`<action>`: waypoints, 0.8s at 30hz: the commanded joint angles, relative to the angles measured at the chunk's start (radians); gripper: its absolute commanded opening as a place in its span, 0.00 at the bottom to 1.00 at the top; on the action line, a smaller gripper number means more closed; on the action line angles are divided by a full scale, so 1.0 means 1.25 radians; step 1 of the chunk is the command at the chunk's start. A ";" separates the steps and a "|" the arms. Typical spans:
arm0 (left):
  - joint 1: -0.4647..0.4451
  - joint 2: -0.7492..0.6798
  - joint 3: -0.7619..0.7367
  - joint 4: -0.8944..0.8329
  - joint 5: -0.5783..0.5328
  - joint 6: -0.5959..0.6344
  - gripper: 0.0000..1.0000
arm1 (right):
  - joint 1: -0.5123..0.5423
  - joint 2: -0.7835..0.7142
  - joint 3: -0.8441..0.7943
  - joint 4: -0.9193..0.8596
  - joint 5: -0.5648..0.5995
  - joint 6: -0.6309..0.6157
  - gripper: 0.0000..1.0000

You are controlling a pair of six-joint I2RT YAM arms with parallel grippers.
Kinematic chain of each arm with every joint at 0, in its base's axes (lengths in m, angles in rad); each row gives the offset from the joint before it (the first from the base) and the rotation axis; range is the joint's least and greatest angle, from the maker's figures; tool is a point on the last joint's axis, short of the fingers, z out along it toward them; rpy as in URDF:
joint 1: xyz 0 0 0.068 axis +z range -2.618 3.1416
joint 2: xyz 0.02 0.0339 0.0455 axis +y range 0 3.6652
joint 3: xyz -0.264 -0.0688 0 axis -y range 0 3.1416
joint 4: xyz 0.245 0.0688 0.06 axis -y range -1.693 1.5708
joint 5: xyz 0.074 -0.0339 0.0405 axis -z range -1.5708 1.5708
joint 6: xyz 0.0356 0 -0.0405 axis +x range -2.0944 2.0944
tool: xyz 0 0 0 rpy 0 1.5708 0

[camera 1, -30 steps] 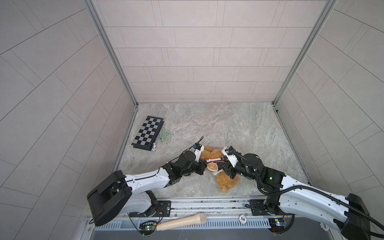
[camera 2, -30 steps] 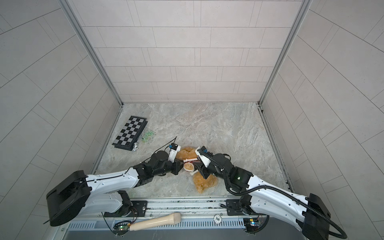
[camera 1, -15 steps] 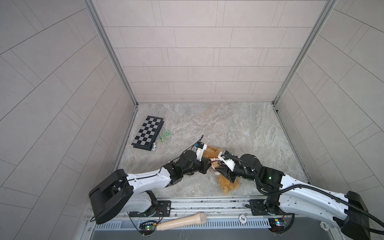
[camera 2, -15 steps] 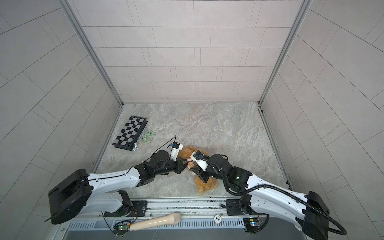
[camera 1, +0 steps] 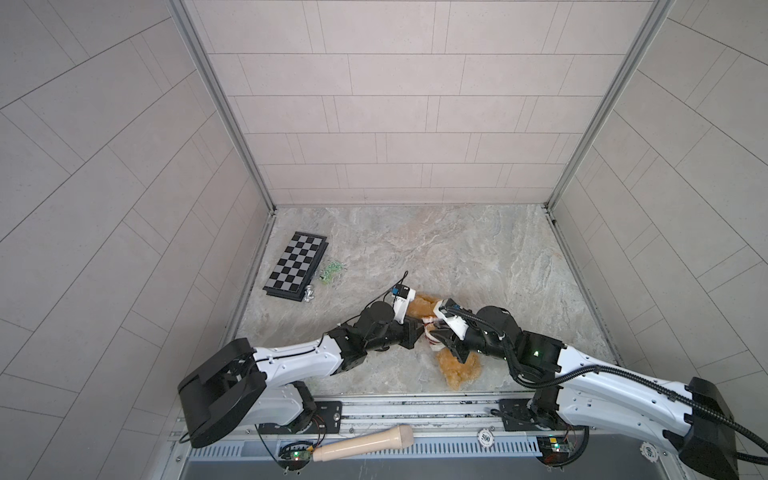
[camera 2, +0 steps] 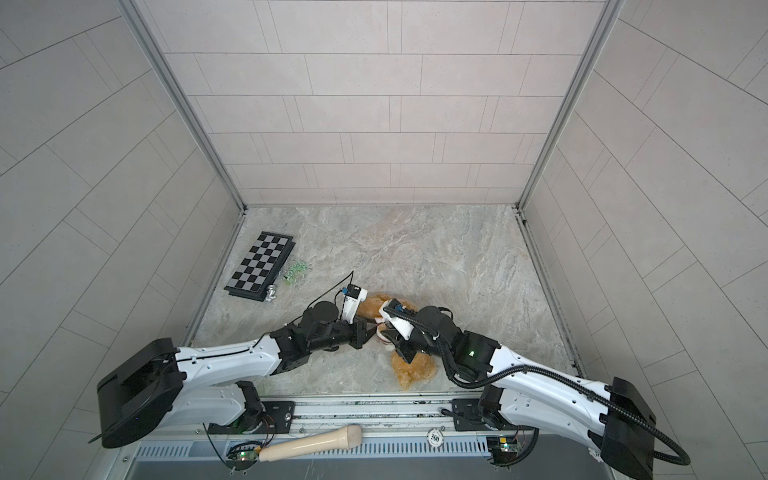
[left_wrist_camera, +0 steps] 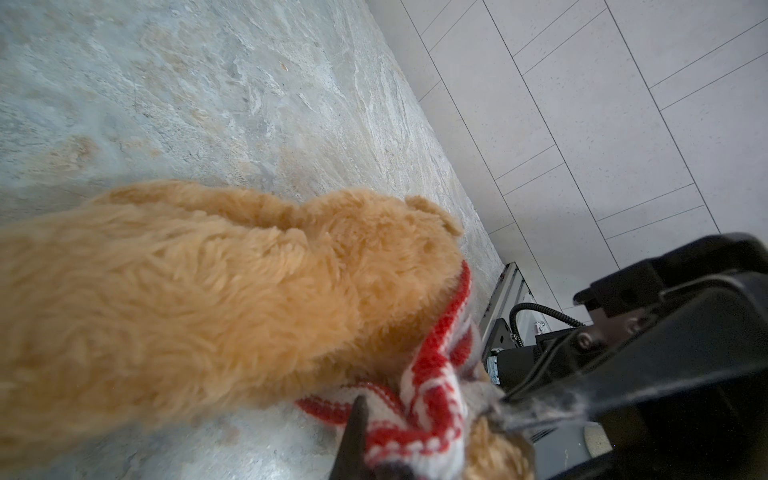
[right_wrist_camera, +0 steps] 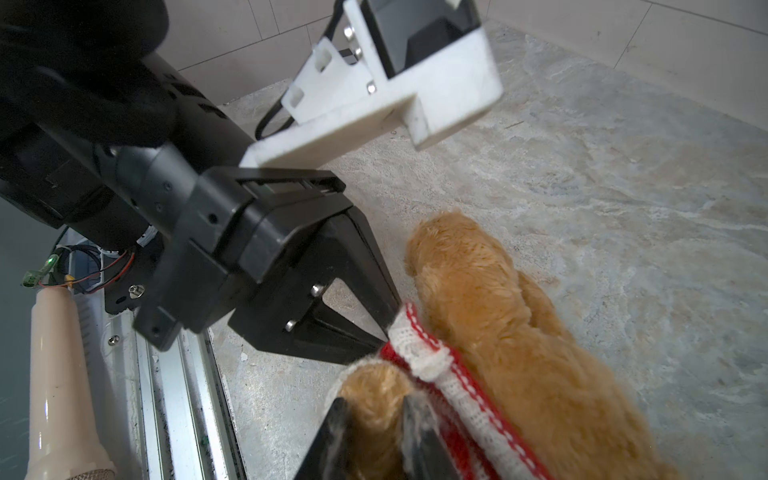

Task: Dress the teddy bear
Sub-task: 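Stretch the sweater opening over the bear's head with both grippers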

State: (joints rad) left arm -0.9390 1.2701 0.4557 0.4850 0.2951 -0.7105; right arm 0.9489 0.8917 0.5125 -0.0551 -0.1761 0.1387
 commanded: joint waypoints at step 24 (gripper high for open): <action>0.013 -0.128 -0.083 -0.112 -0.090 0.035 0.00 | 0.003 -0.257 -0.014 0.053 0.204 0.026 0.00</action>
State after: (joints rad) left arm -0.9321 1.1439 0.3916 0.4049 0.2325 -0.6762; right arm 0.9493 0.5999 0.4942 -0.0616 -0.0101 0.1585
